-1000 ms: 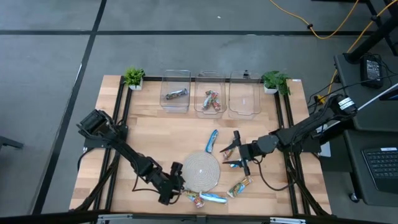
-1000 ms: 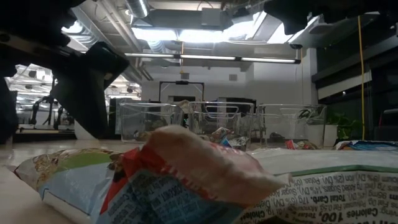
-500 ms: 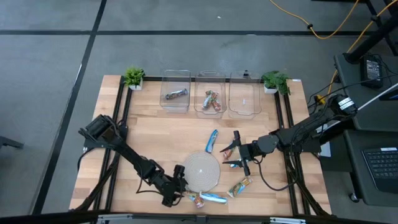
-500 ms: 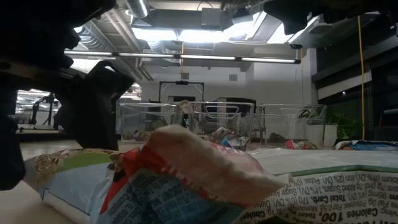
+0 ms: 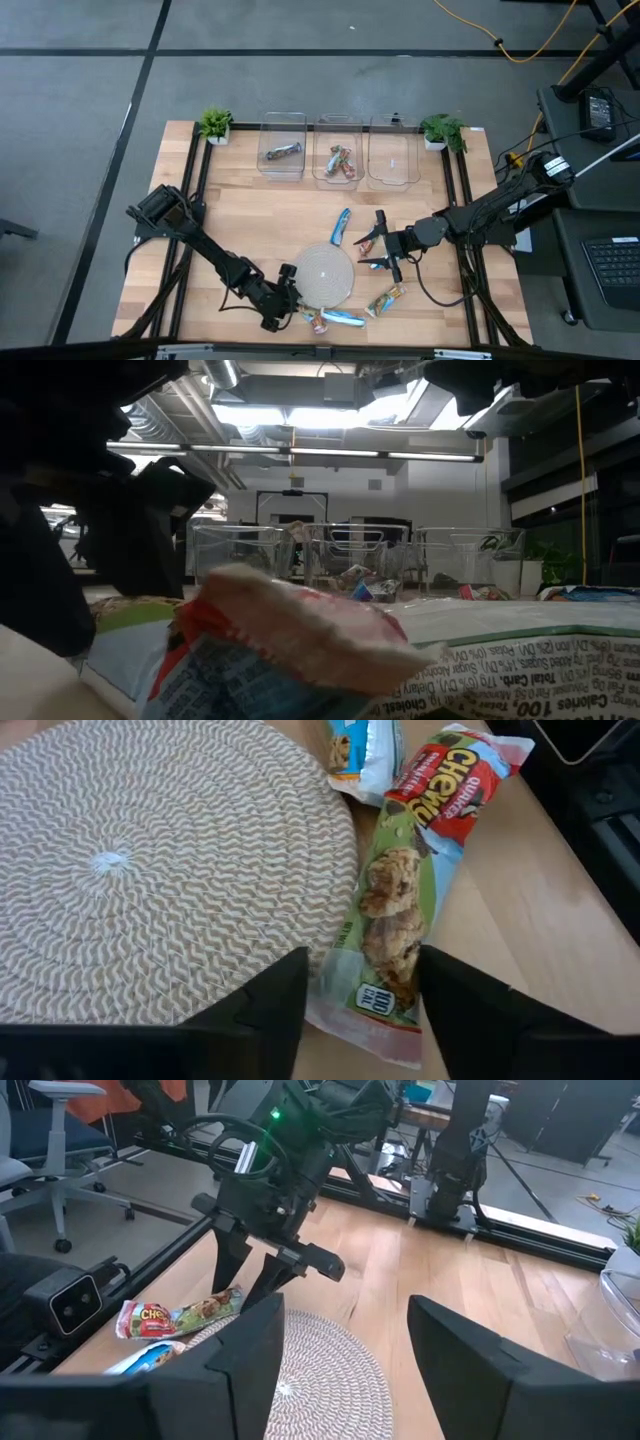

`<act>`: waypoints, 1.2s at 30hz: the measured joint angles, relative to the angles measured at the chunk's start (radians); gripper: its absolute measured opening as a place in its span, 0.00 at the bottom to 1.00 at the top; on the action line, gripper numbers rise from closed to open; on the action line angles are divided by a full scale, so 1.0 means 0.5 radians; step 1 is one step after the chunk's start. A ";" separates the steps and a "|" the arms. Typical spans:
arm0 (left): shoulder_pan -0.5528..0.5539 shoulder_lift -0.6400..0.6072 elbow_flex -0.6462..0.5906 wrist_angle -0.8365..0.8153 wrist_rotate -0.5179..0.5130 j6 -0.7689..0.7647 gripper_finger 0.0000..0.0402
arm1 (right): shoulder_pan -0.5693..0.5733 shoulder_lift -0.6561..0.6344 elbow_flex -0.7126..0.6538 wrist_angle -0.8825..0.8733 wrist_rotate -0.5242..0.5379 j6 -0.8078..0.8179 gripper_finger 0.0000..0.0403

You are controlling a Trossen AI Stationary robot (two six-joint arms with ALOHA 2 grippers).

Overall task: Pick and place Granola Bars by type
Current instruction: Put the red granola bar into the center transparent bin

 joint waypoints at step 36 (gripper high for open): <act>-0.022 -0.338 0.077 -0.163 -0.327 0.294 0.16 | -0.001 -0.001 0.002 -0.025 -0.001 0.004 0.54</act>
